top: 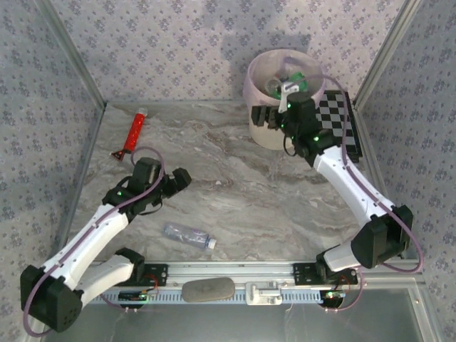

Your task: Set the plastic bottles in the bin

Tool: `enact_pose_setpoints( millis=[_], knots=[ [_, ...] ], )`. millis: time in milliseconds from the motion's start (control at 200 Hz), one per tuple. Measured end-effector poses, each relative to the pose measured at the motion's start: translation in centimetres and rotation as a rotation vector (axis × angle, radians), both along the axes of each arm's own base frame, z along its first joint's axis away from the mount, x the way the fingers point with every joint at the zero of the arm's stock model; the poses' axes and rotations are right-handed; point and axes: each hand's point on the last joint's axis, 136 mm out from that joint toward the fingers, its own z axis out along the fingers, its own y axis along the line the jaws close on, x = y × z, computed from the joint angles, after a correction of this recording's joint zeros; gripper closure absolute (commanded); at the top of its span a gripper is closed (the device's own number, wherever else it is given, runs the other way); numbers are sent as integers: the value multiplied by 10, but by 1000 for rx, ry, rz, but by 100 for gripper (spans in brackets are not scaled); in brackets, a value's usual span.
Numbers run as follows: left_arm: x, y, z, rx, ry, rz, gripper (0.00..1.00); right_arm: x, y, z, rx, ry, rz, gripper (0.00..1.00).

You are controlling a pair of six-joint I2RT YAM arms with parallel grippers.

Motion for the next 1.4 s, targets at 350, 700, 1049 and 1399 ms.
enact_pose_setpoints(
  millis=[350,700,1049,1399],
  knots=[
    [-88,9,-56,72,257,-23,0,-50,57,-93,-13,156,92,1],
    [-116,20,-91,57,388,71,0,-57,54,-109,1,193,54,1],
    [-102,9,-110,-7,398,167,5,-68,49,-88,11,149,44,1],
    [-79,1,-123,-13,361,237,38,-78,35,-103,-40,181,9,1]
  ],
)
